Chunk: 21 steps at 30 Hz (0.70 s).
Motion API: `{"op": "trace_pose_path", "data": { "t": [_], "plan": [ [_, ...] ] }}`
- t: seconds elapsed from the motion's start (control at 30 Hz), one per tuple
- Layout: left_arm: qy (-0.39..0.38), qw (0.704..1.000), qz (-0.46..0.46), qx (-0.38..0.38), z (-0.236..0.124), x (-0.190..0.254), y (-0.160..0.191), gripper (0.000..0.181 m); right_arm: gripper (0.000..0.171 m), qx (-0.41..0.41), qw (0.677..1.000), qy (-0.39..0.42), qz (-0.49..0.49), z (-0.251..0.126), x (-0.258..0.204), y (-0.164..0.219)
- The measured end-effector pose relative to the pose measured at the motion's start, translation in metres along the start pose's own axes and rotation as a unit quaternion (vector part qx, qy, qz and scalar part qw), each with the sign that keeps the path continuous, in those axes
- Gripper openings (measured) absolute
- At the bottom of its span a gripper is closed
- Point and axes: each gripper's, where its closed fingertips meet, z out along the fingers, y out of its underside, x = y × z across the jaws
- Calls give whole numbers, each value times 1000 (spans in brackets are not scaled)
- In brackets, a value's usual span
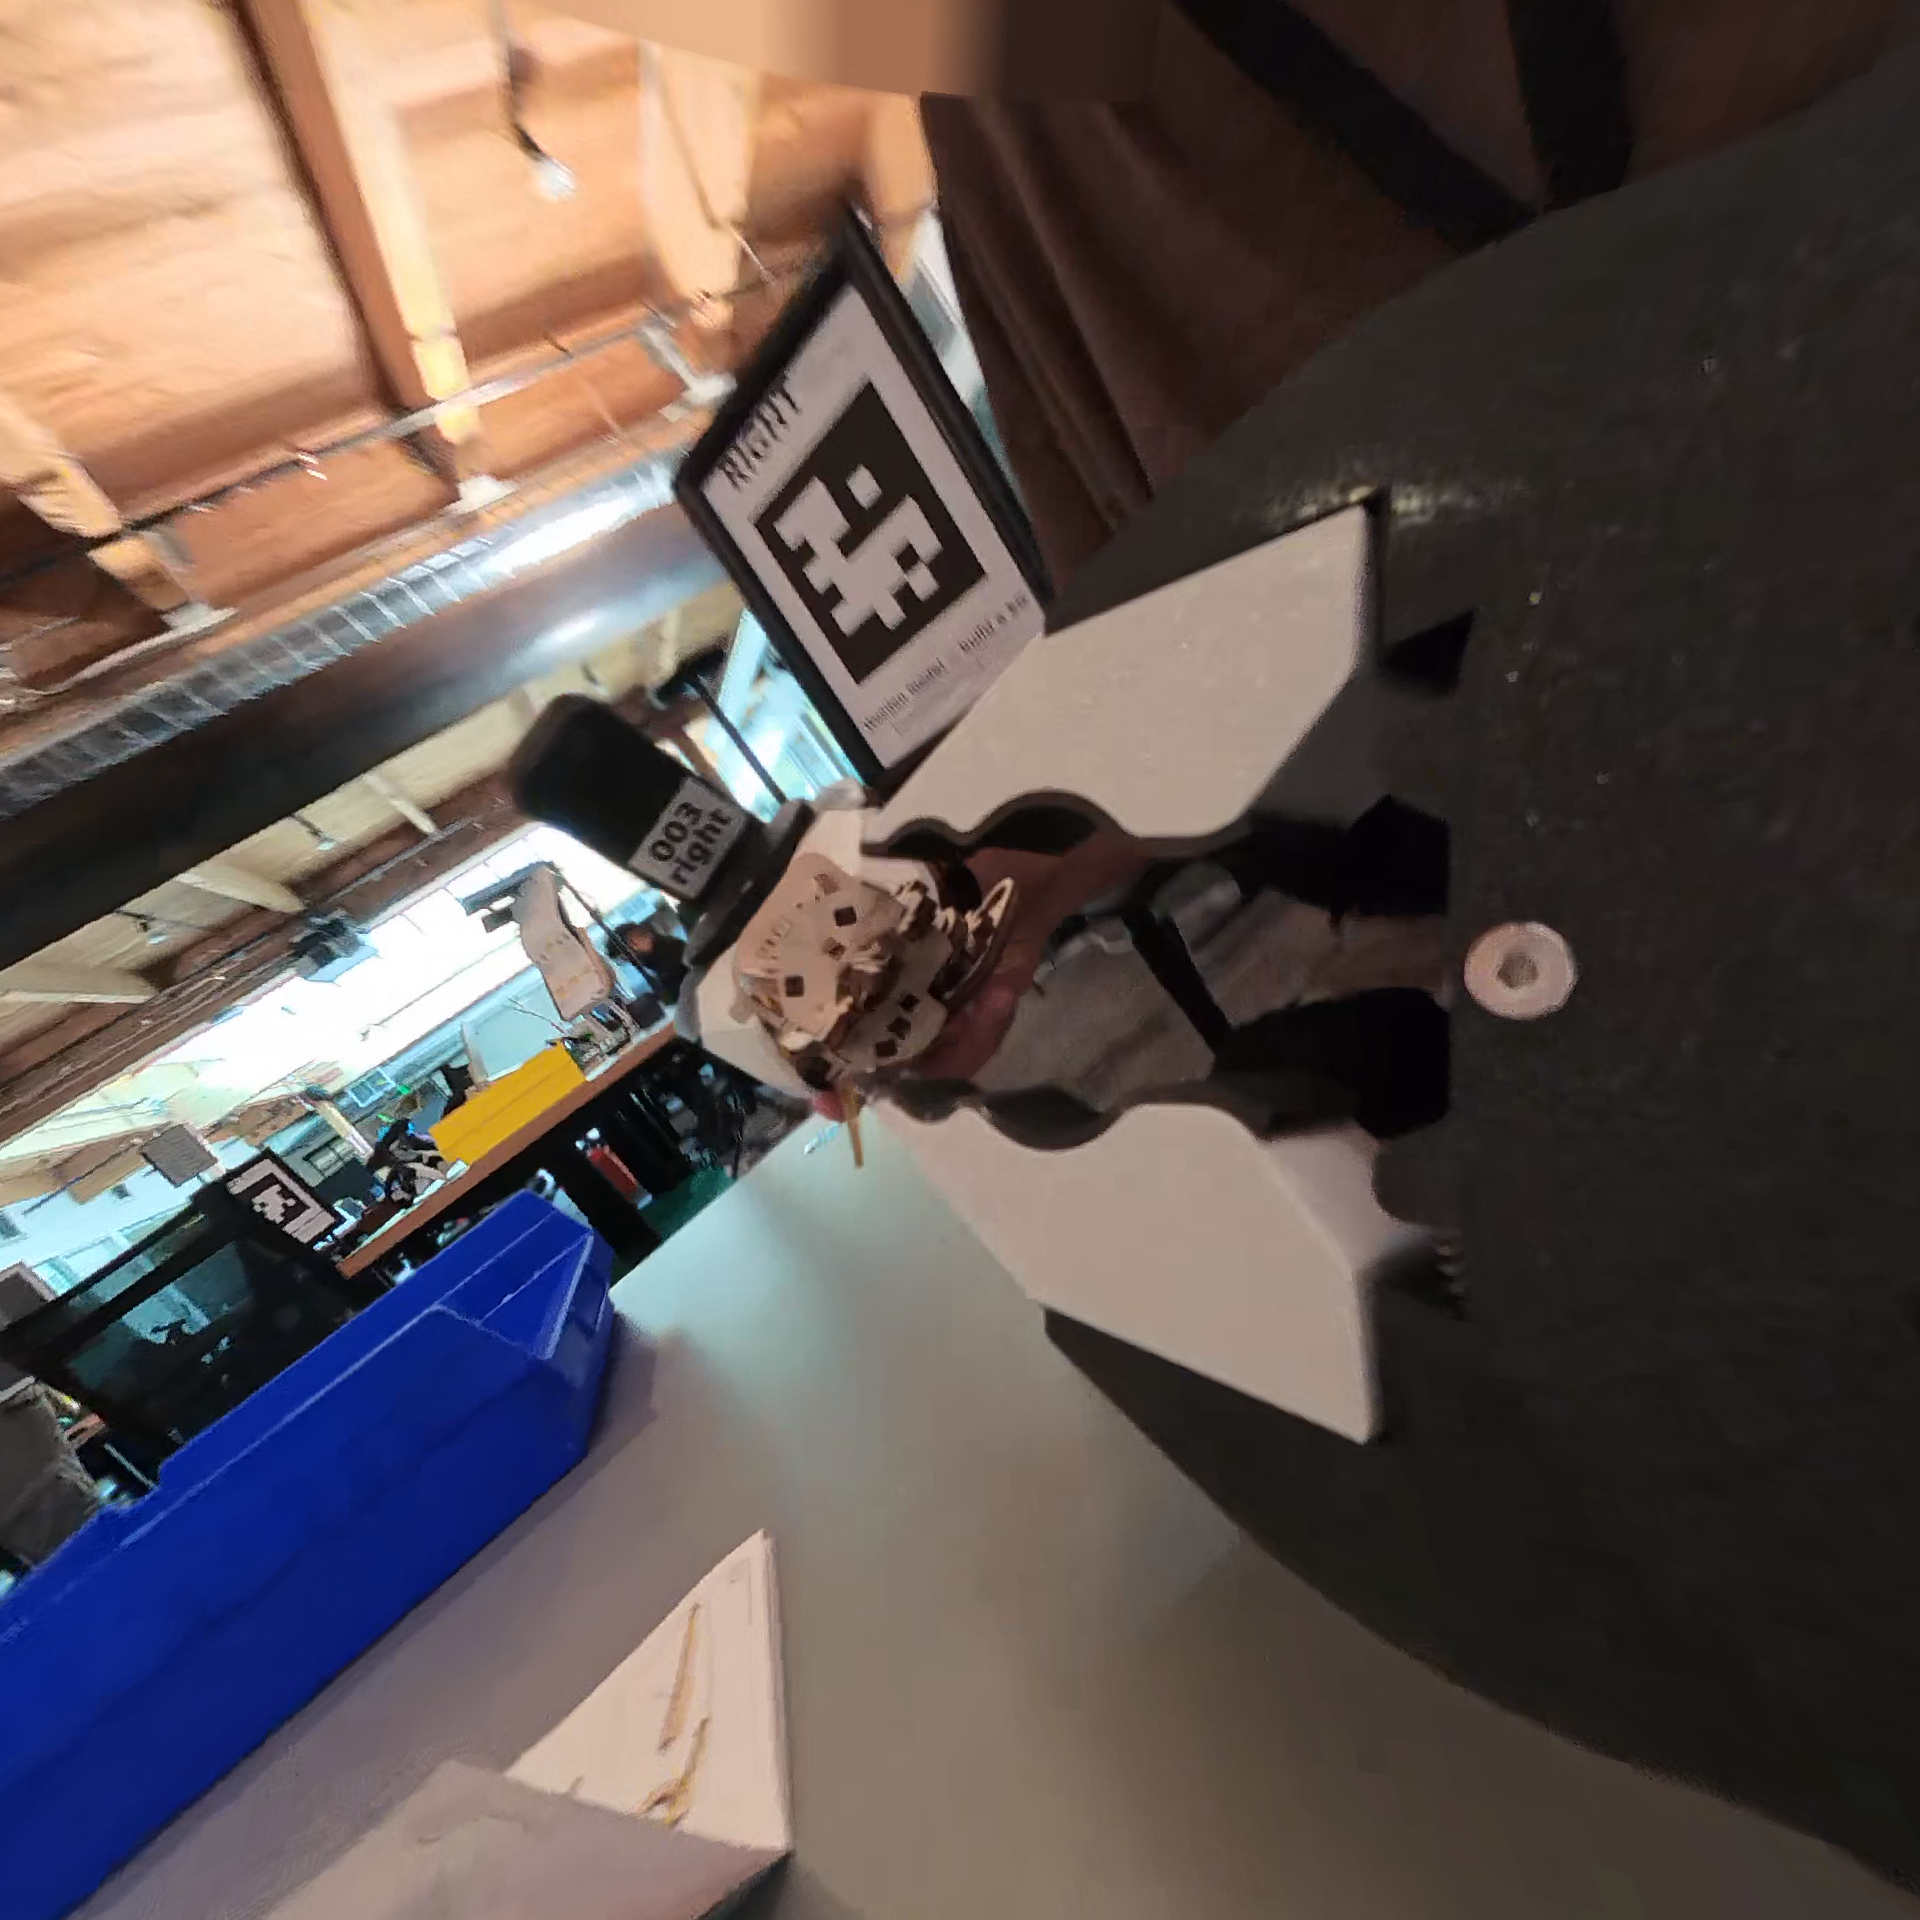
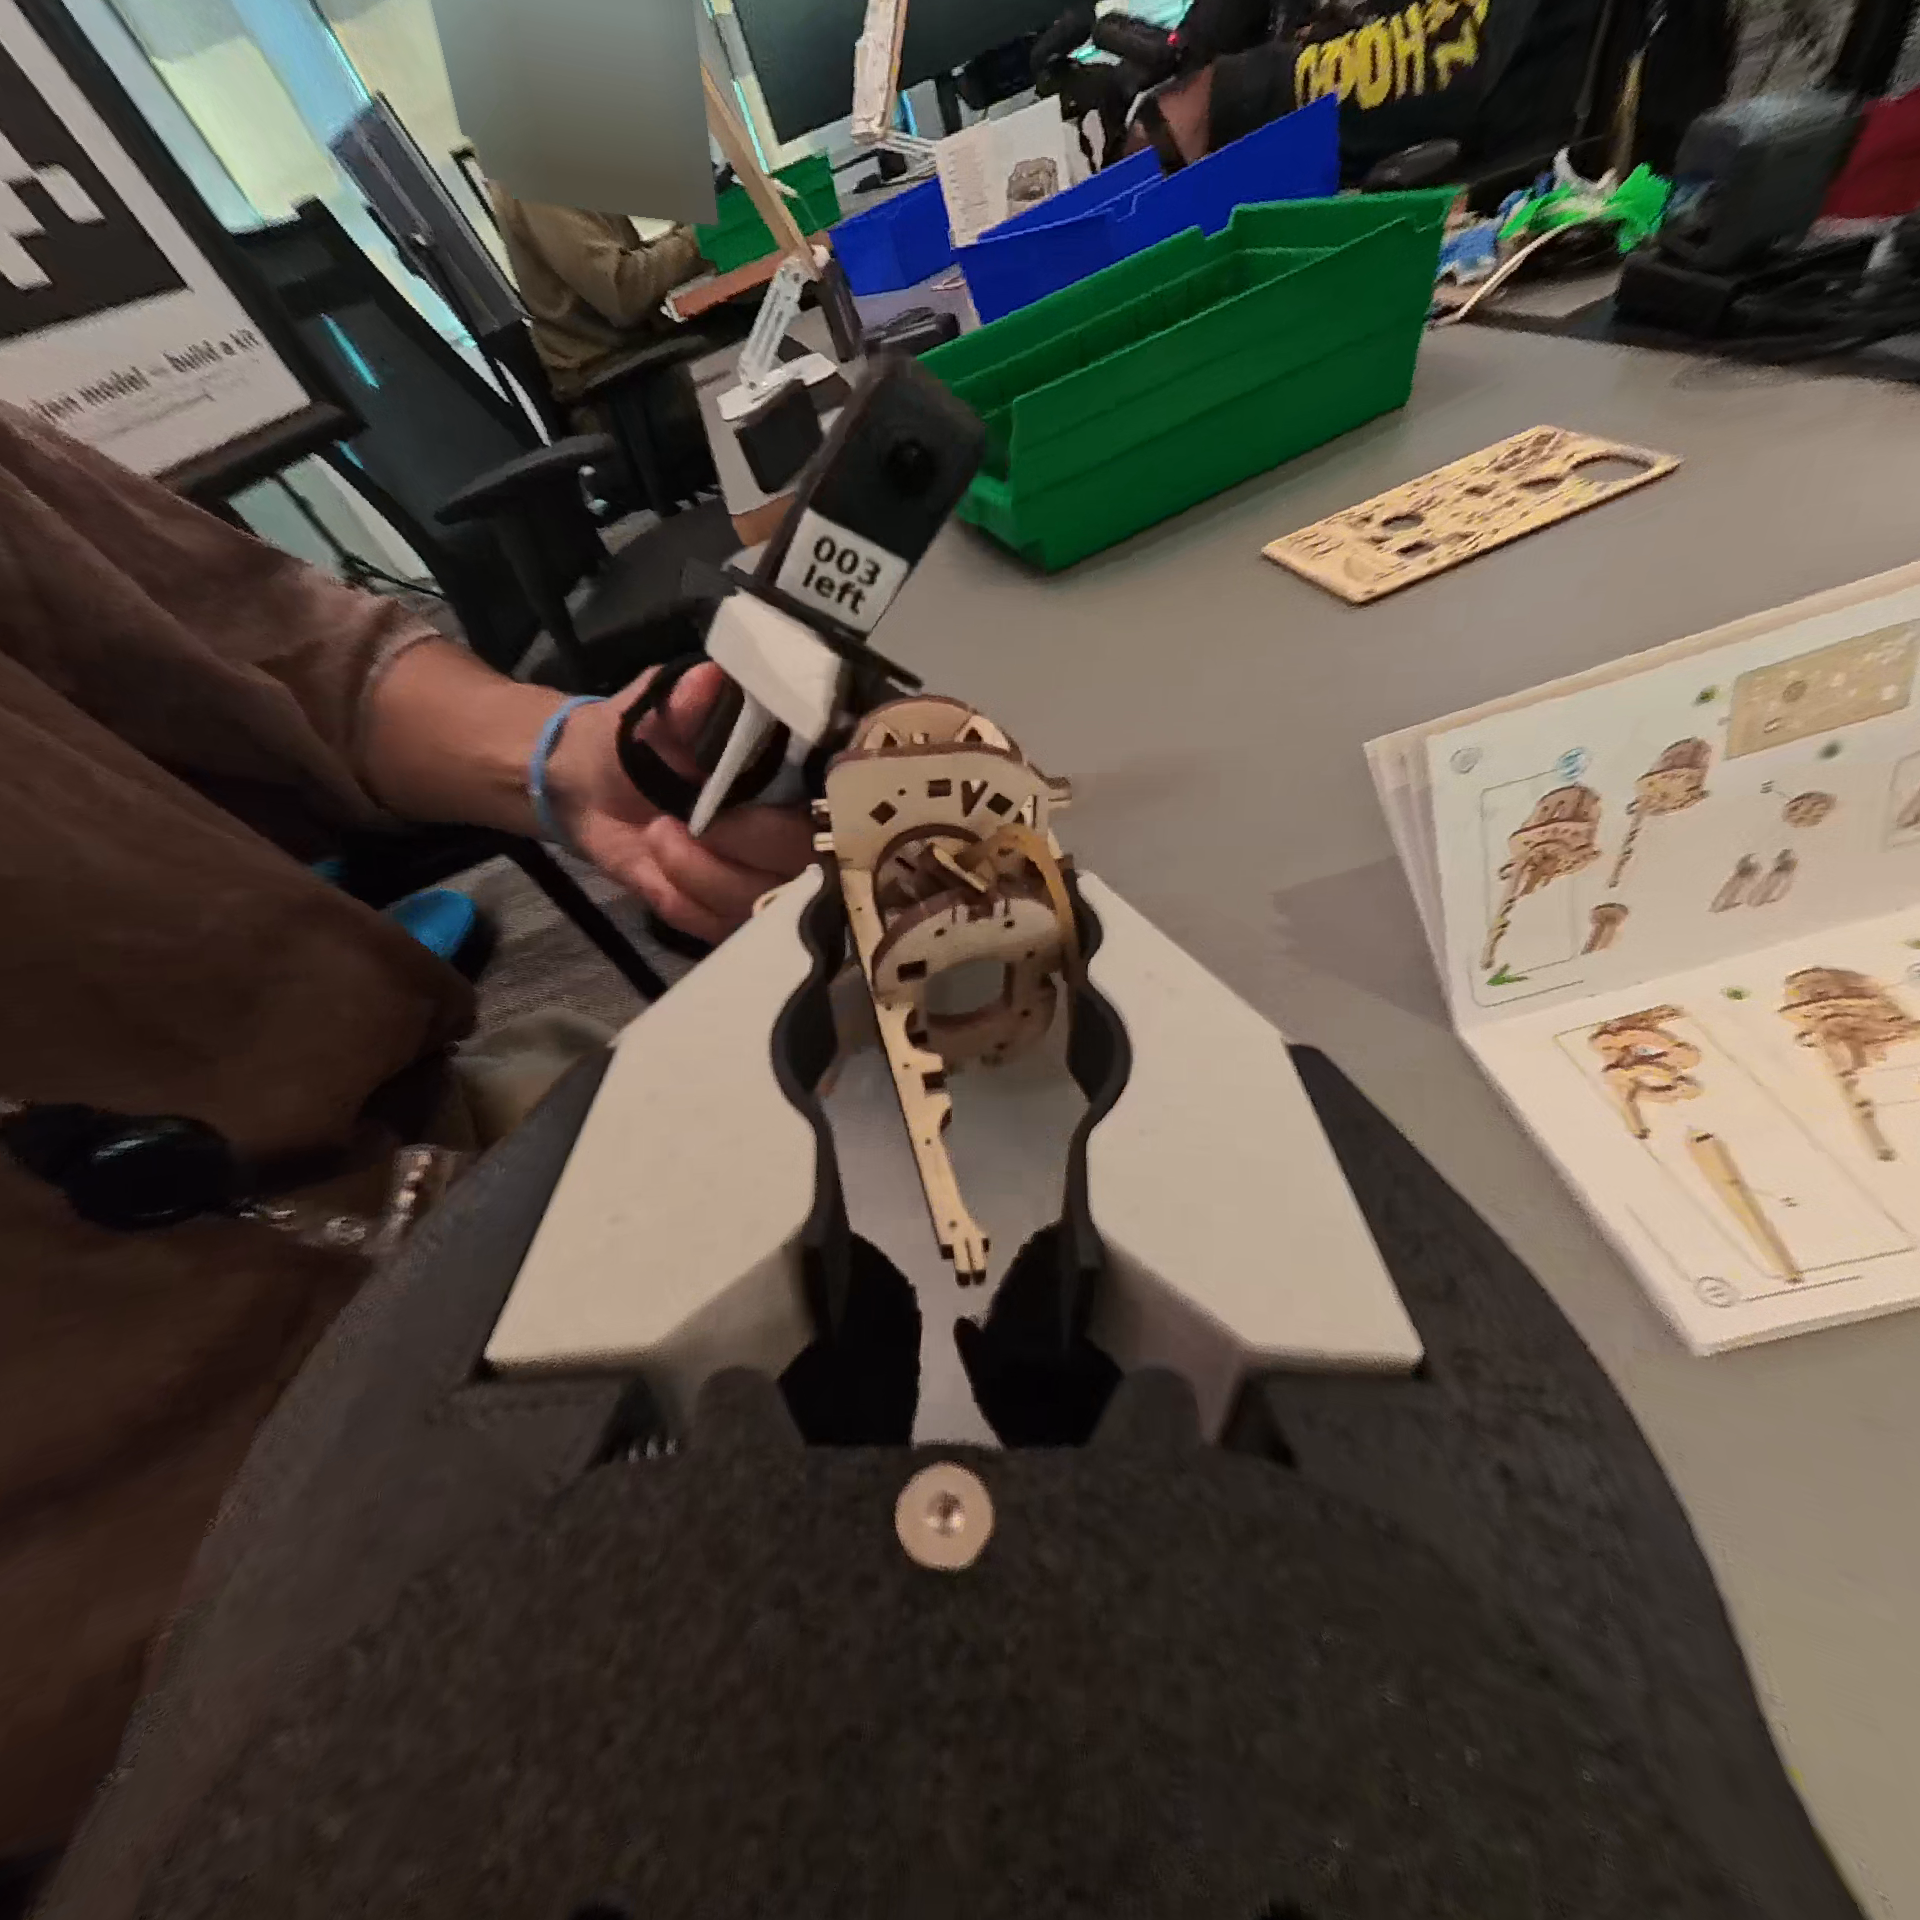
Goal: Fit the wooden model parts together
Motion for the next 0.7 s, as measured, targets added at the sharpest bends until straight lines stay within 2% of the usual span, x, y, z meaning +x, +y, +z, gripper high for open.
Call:
{"op": "trace_pose_path", "data": {
  "t": [0.1, 0.23, 0.4, 0.7],
  "plan": [
    [-26, 991, 119, -52, -3, 4, 5, 58, 40, -11, 998, -43, 43, -2, -8, 5],
    [-62, 956, 258, -125, -2, 7, 21, 54, 40, -34, 997, -61, 41, -1, -15, 12],
    [-62, 950, 276, -137, -3, 11, 27, 36, 41, -47, 995, -78, 47, 1, -24, 16],
    [-59, 945, 286, -148, -2, 13, 32, 37, 40, -38, 993, -95, 65, 1, -28, 13]
  ]
}}
